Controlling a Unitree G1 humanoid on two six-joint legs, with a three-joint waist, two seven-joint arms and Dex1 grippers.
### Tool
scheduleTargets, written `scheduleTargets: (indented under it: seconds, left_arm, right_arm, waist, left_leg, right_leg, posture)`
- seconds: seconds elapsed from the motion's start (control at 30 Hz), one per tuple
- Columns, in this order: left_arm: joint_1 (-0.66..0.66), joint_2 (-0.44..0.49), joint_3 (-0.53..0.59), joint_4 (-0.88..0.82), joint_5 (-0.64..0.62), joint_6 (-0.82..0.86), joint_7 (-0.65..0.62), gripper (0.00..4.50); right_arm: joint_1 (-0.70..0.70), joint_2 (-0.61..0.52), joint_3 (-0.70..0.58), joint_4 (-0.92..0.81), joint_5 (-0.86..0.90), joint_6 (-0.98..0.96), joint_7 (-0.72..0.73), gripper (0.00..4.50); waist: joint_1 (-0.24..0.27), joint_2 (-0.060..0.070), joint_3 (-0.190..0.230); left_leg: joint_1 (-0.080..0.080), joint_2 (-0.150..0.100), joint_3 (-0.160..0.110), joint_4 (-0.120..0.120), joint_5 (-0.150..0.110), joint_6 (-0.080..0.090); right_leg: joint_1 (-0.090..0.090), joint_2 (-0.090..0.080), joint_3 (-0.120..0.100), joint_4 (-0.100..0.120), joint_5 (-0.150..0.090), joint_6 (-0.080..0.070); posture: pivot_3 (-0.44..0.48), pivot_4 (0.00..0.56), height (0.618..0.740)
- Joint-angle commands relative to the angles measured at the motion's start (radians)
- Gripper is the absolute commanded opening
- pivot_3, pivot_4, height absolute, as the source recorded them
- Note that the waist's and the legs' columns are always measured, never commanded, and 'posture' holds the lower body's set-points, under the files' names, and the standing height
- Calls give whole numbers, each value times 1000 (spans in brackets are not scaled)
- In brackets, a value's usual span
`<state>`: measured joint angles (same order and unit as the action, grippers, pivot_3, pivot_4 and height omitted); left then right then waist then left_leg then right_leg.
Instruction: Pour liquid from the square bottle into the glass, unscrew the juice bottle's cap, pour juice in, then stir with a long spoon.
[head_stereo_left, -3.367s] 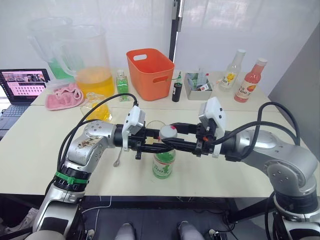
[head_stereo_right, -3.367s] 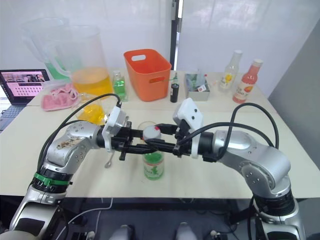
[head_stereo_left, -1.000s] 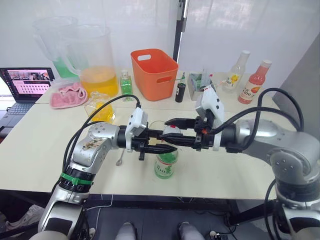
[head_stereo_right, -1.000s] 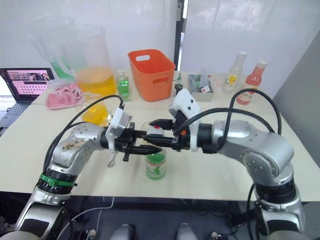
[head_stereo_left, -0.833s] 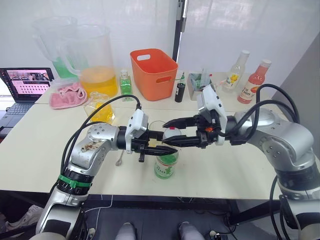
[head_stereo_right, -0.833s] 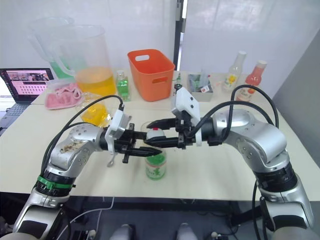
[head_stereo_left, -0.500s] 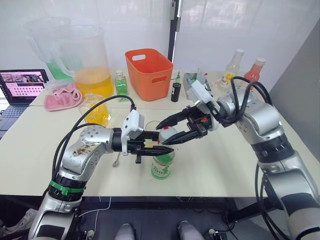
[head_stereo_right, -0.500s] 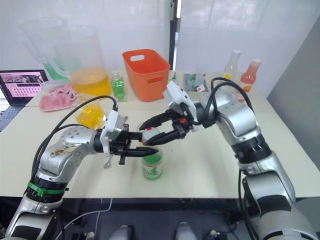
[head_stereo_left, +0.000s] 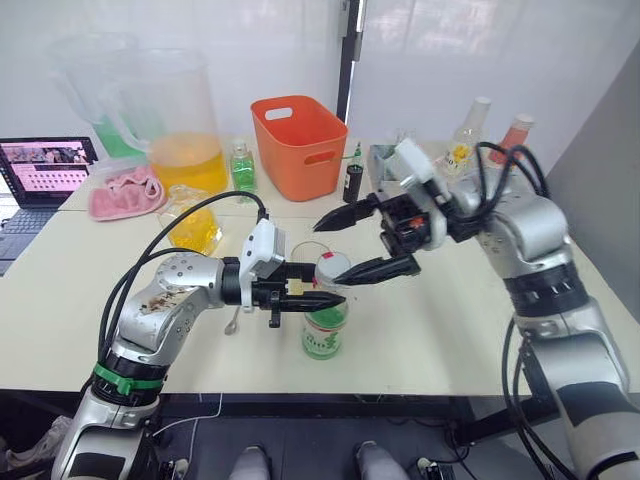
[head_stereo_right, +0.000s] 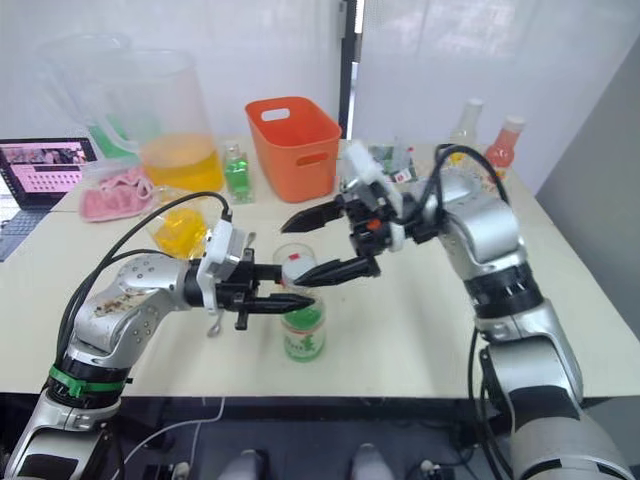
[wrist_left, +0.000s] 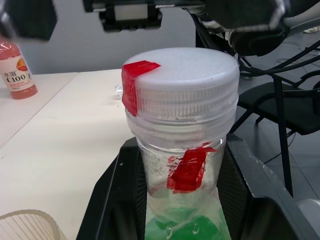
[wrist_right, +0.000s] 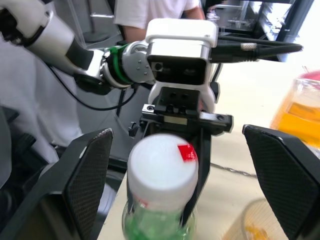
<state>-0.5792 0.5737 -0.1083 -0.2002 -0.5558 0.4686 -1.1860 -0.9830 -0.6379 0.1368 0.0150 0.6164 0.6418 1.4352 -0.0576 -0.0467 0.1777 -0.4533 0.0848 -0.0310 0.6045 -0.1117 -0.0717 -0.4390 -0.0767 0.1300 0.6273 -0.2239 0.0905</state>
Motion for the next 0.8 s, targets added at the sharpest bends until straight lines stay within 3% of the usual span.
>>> scheduleTargets:
  seconds: [0.03, 0.23, 0.3, 0.4, 0.53, 0.73, 0.8]
  left_arm:
    - [-5, 5, -14, 24, 14, -12, -22, 1408]
    - [-23, -35, -25, 71, 13, -23, -33, 1408]
    - [-34, -49, -34, 94, 15, -30, -47, 1408]
    - [-56, -65, -44, 133, 23, -42, -64, 1408]
    - [-81, -83, -59, 170, 31, -52, -86, 1408]
    - [-100, -95, -65, 193, 43, -60, -106, 1408]
    - [-104, -99, -63, 198, 46, -59, -108, 1408]
  right_arm:
    - [59, -15, -120, -153, 108, 138, -145, 4474]
    - [199, 39, -277, -366, 262, 318, -481, 4474]
    - [268, 123, -300, -500, 298, 384, -716, 4474]
    - [326, 195, -301, -636, 350, 460, -920, 4474]
    - [364, 209, -273, -727, 362, 503, -1063, 4474]
    - [384, 202, -248, -767, 368, 504, -1165, 4474]
    - [389, 199, -245, -770, 373, 503, -1181, 3962]
  waist:
    - [1, 0, 0]
    - [0, 0, 0]
    - [4, 0, 0]
    - [13, 0, 0]
    - [21, 0, 0]
    - [20, 1, 0]
    - [21, 1, 0]
  left_leg:
    - [0, 0, 0, 0, 0, 0]
    - [1, 0, 0, 0, 0, 0]
    - [0, 0, 0, 1, 0, 0]
    - [0, 0, -1, 1, 0, 0]
    - [-2, -1, -1, 2, 0, 0]
    - [-2, 0, -1, 2, 0, 0]
    - [-2, 0, -1, 2, 0, 0]
  right_leg:
    - [0, 0, 0, 0, 0, 0]
    - [1, 0, 0, 1, 0, 0]
    - [1, 0, 0, -1, 0, 0]
    - [1, 0, 0, 0, 0, 0]
    - [1, -1, 0, -2, 0, 0]
    - [2, -1, 0, -3, 0, 0]
    - [2, -1, 0, -3, 0, 0]
  posture:
    - [0, 150, 722]
    - [0, 150, 722]
    - [0, 150, 722]
    - [0, 150, 722]
    - [0, 150, 722]
    - [0, 150, 722]
    - [0, 150, 722]
